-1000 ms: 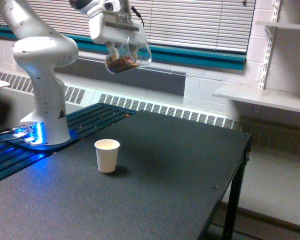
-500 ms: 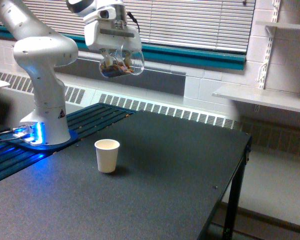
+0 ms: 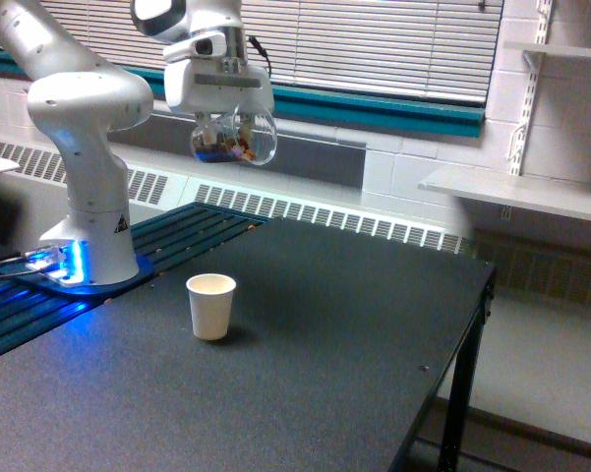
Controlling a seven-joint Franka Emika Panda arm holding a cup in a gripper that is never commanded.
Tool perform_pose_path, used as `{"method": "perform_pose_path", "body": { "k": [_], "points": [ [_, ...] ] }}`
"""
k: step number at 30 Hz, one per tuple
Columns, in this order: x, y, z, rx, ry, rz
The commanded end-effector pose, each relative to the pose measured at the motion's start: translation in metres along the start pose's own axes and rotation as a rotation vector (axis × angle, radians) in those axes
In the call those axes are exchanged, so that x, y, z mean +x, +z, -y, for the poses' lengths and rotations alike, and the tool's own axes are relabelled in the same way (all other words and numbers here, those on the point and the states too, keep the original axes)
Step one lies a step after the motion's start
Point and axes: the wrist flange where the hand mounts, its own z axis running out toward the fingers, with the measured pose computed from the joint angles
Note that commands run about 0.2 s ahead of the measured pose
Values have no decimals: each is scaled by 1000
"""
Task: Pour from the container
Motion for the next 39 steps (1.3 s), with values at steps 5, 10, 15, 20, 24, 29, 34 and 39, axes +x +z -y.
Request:
{"method": "perform_pose_path", "body": {
  "k": [5, 10, 15, 20, 24, 29, 34, 39],
  "points": [
    [-12, 13, -15, -49, 1, 36],
    [-11, 11, -19, -56, 14, 43],
    [-11, 10, -24, -71, 12, 58],
    [-10, 11, -28, -80, 15, 70],
    [-9, 12, -30, -85, 15, 85],
    [-7, 15, -31, -86, 19, 98],
    [-6, 19, -32, -92, 17, 113],
    [-5, 23, -33, -96, 20, 124]
  ]
}}
